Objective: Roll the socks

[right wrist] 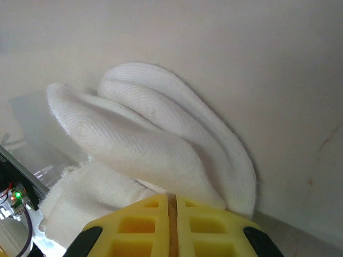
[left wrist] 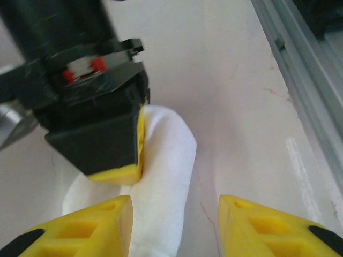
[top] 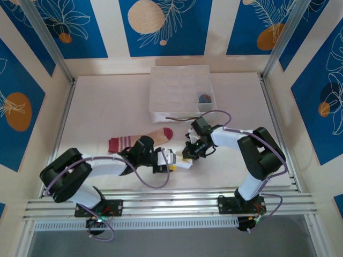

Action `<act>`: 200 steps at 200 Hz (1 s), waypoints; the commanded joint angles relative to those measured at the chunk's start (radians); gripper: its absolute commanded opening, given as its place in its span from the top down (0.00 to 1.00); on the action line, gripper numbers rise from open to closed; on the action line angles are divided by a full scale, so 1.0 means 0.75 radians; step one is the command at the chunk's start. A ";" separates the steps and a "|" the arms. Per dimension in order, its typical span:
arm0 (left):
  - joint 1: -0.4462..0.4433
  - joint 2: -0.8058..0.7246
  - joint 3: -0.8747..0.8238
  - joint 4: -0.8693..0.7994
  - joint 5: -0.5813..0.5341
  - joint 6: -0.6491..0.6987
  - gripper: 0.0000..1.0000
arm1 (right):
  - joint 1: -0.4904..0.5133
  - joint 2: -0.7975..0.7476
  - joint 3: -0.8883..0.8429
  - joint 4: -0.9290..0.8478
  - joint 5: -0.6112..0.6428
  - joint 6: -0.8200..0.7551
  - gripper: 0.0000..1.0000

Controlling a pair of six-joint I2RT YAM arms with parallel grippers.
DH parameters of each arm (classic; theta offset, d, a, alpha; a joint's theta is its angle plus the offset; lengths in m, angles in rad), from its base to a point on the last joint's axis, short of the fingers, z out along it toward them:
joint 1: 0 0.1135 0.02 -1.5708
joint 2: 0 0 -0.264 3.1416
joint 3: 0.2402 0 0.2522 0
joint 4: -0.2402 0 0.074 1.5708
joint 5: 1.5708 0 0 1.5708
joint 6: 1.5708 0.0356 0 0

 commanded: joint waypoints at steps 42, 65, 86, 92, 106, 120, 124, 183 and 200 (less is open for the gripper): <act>-0.127 0.152 0.116 -0.103 -0.276 0.236 0.53 | 0.030 0.049 -0.016 -0.150 0.112 -0.008 0.96; -0.149 0.224 0.181 -0.138 -0.319 0.228 0.54 | 0.036 0.040 -0.011 -0.157 0.119 -0.014 0.95; -0.151 0.270 0.245 -0.243 -0.342 0.203 0.82 | 0.038 0.012 -0.015 -0.157 0.124 -0.021 0.88; -0.151 0.278 0.269 -0.294 -0.343 0.196 0.95 | 0.037 -0.001 -0.019 -0.156 0.129 -0.020 0.84; -0.150 0.288 0.309 -0.396 -0.324 0.178 1.00 | 0.020 -0.038 -0.034 -0.148 0.118 -0.021 0.72; -0.144 0.280 0.313 -0.441 -0.276 0.141 1.00 | -0.014 -0.099 -0.059 -0.122 0.097 -0.022 0.64; -0.139 0.279 0.314 -0.452 -0.254 0.129 1.00 | -0.022 -0.120 -0.067 -0.112 0.091 -0.022 0.62; -0.010 0.324 0.320 -0.473 0.123 -0.121 1.00 | -0.105 -0.410 -0.181 0.093 -0.011 -0.029 0.58; 0.036 0.360 0.326 -0.451 0.209 -0.188 1.00 | -0.098 -0.436 -0.220 0.187 -0.080 -0.037 0.57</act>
